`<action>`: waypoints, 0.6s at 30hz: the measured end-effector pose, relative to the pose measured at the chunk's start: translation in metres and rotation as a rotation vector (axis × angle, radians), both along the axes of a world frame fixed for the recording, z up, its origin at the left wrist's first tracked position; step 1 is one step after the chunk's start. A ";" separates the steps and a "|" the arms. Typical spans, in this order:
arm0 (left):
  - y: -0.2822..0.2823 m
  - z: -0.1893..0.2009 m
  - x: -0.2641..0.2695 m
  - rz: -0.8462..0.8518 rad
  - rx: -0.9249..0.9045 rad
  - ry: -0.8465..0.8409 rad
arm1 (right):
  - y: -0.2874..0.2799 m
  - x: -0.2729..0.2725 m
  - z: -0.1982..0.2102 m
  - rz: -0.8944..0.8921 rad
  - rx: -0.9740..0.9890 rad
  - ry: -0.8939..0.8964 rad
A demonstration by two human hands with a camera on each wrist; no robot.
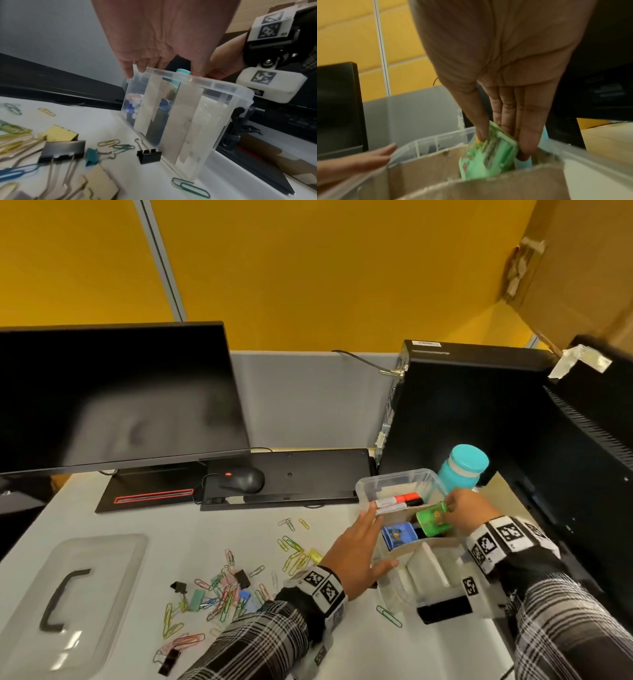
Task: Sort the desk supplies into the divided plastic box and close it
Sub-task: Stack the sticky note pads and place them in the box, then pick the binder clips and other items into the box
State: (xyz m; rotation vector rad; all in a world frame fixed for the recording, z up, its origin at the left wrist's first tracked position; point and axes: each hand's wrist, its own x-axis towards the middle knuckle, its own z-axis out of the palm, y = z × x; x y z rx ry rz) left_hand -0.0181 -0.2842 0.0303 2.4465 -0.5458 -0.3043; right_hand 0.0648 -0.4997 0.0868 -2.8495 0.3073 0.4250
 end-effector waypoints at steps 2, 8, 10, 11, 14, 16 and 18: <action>0.000 -0.001 -0.001 -0.007 0.047 0.007 | 0.010 0.004 -0.006 0.031 -0.122 0.065; -0.001 -0.001 -0.001 -0.031 0.084 0.054 | 0.014 0.013 -0.023 0.005 -0.184 0.063; -0.001 -0.003 0.000 -0.030 0.086 0.056 | 0.009 0.018 -0.033 0.014 -0.180 0.066; -0.001 -0.003 0.000 -0.031 0.094 0.059 | 0.008 0.018 -0.035 0.027 -0.184 0.067; -0.001 -0.004 0.001 -0.040 0.105 0.069 | 0.019 0.003 -0.014 0.071 -0.244 -0.004; -0.001 -0.007 0.002 -0.042 0.108 0.063 | 0.025 -0.007 0.000 0.111 -0.250 -0.032; -0.001 -0.009 0.002 -0.038 0.116 0.052 | 0.031 -0.013 0.011 0.128 -0.235 -0.011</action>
